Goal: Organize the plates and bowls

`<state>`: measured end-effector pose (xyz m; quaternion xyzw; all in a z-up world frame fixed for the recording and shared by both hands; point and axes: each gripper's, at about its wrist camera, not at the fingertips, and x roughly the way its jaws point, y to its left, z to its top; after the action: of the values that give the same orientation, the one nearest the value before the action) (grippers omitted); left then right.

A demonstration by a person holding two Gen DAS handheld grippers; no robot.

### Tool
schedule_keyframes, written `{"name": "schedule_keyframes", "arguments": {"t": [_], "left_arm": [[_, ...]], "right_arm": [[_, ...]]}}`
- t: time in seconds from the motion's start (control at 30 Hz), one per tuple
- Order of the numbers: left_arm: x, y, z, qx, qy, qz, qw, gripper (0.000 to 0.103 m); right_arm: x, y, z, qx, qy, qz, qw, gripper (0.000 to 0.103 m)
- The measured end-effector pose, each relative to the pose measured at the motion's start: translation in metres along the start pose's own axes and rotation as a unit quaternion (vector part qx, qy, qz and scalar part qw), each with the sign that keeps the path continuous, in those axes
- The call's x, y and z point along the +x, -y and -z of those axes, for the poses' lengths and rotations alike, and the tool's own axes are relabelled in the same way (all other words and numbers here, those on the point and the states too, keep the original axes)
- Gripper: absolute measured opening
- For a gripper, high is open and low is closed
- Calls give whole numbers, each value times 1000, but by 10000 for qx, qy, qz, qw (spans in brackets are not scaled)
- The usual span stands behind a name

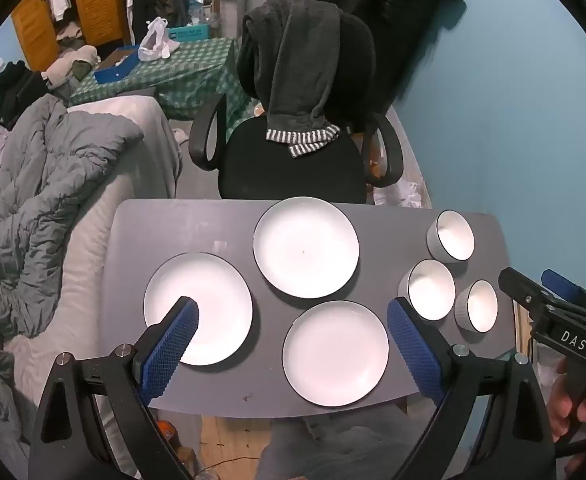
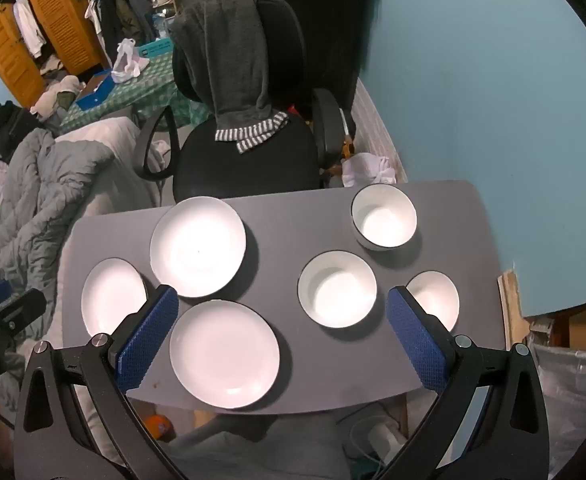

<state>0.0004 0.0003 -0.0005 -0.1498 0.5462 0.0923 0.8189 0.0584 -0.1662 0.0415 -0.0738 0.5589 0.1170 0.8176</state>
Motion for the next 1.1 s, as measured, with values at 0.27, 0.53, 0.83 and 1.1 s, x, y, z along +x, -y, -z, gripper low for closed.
{"name": "schedule_keyframes", "arguments": {"t": [0.27,0.53,0.83,1.1], "left_arm": [[-1,-5,5,42,107,123,9999,96],[0,-6,2,-94,200,90,9997,96],[2,-2,7,-95,120,119,9998,96],[2,-3,6,-99,123,107,9998,96]], "right_arm": [[2,-2,-1,-6,-46,-62,10000,102],[4,-2,-2,-57,-27,-30,10000,102],[1,-4,-3,-74,-31,-20,10000,102],[1,-5,-3,-84,-38,-9,10000,102]]}}
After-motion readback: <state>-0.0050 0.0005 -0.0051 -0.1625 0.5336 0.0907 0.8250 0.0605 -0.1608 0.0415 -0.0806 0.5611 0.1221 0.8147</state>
